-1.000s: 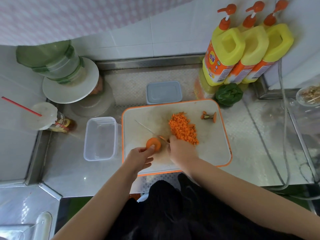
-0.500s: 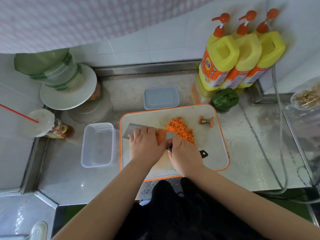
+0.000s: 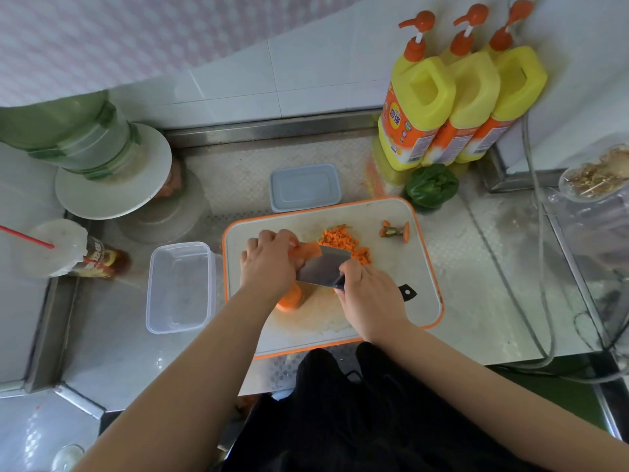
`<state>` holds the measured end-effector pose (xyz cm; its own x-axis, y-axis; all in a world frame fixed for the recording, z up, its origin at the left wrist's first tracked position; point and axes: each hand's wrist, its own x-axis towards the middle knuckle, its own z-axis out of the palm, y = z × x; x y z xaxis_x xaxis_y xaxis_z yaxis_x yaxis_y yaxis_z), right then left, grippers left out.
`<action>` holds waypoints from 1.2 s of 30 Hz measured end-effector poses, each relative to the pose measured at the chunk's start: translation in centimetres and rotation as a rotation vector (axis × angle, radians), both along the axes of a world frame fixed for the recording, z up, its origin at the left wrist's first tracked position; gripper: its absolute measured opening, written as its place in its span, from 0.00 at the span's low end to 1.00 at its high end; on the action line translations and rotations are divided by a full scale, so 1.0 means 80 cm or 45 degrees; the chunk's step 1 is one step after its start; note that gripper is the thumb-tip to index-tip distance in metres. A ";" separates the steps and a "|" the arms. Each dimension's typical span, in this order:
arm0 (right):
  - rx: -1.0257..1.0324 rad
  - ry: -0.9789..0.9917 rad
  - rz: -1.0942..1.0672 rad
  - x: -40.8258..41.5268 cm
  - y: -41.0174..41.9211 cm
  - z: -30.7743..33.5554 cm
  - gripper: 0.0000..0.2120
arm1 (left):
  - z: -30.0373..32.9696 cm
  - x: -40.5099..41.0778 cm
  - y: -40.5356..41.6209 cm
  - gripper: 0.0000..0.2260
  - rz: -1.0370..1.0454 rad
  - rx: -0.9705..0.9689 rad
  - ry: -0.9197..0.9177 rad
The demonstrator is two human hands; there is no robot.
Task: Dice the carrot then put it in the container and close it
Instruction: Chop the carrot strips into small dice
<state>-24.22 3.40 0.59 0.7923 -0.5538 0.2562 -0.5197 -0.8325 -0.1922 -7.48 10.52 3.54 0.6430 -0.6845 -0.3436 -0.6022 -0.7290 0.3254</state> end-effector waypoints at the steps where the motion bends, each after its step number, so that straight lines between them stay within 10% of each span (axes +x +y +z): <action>1: -0.006 0.011 -0.004 -0.002 -0.002 0.000 0.19 | -0.001 0.004 -0.001 0.16 -0.008 -0.017 0.016; 9: 0.054 0.099 0.140 -0.026 -0.019 -0.008 0.25 | -0.013 0.051 -0.023 0.16 -0.352 0.063 0.175; 21: 0.220 0.112 0.093 -0.041 -0.017 -0.003 0.22 | -0.063 0.103 -0.025 0.08 0.198 -0.238 0.254; 28: 0.933 0.140 -0.368 -0.030 -0.015 0.020 0.15 | -0.034 0.040 0.028 0.06 0.776 -0.618 0.297; 32: 1.171 0.097 -0.360 -0.017 -0.010 0.018 0.12 | -0.050 -0.009 0.064 0.18 0.652 -0.524 0.814; 36: 1.283 0.059 -0.404 -0.012 0.000 0.010 0.12 | -0.068 -0.042 0.090 0.36 0.503 -0.373 0.788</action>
